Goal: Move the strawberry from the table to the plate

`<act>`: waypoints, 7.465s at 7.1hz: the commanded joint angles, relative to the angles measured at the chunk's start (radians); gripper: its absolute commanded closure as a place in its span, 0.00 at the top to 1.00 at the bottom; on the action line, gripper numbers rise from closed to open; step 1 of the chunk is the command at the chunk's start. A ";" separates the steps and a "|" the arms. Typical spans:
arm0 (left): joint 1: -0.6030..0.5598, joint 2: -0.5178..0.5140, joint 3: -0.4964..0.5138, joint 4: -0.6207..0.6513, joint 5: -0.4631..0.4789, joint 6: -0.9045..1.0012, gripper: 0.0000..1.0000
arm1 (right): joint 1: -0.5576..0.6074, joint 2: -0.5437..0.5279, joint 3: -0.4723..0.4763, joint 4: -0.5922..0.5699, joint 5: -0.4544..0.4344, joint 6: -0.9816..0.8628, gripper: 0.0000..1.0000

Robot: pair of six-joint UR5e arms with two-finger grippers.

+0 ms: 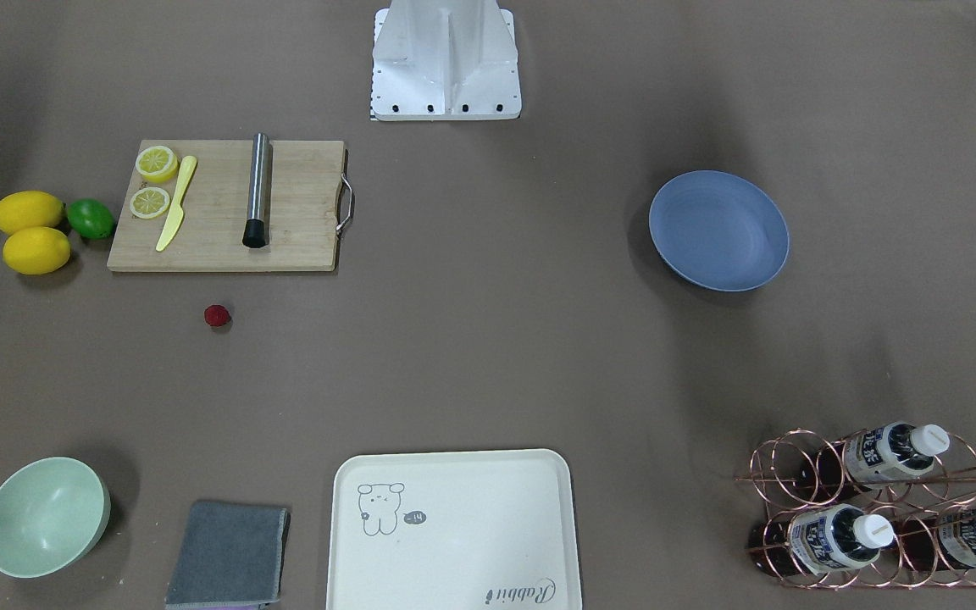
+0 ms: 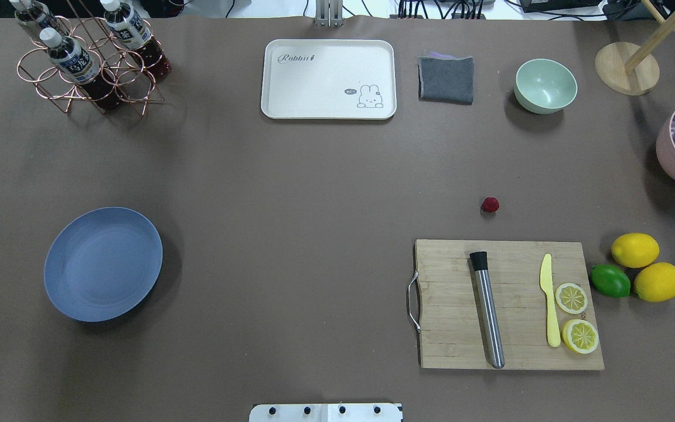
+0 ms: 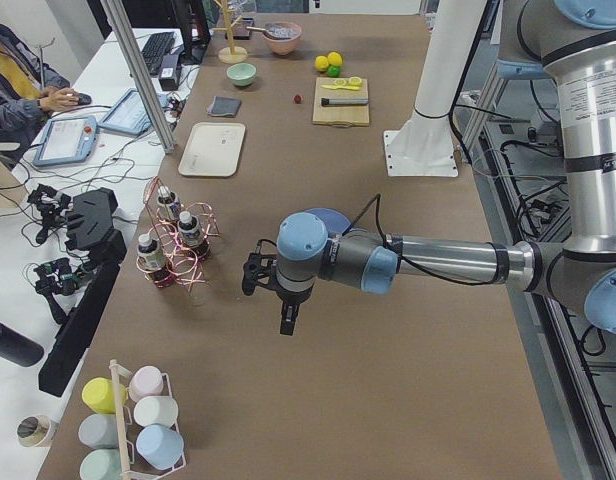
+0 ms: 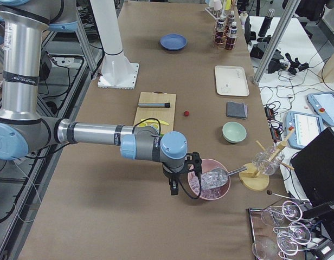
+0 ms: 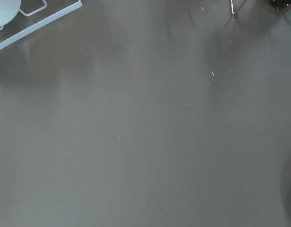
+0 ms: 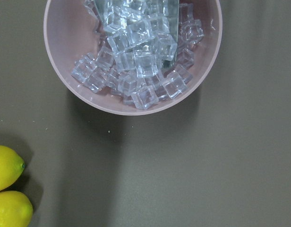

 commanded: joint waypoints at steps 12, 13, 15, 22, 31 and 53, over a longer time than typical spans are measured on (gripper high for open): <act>0.023 0.078 0.065 0.000 -0.056 -0.001 0.97 | 0.000 -0.011 0.013 -0.001 0.053 0.002 1.00; 0.026 0.083 0.045 0.000 -0.057 -0.026 0.97 | 0.000 -0.008 0.012 -0.001 0.049 0.005 1.00; 0.154 0.061 -0.042 -0.026 -0.059 -0.241 0.97 | 0.000 -0.008 0.013 0.000 0.043 0.019 1.00; 0.687 -0.064 0.091 -0.537 0.228 -0.890 0.95 | -0.089 0.063 0.081 0.002 0.069 0.129 1.00; 0.738 -0.150 0.021 -0.555 0.170 -1.073 0.00 | -0.268 0.213 0.104 0.054 0.072 0.435 0.69; 0.680 -0.424 0.050 -0.287 0.250 -0.952 0.96 | -1.260 0.720 0.082 0.140 -0.629 1.494 0.00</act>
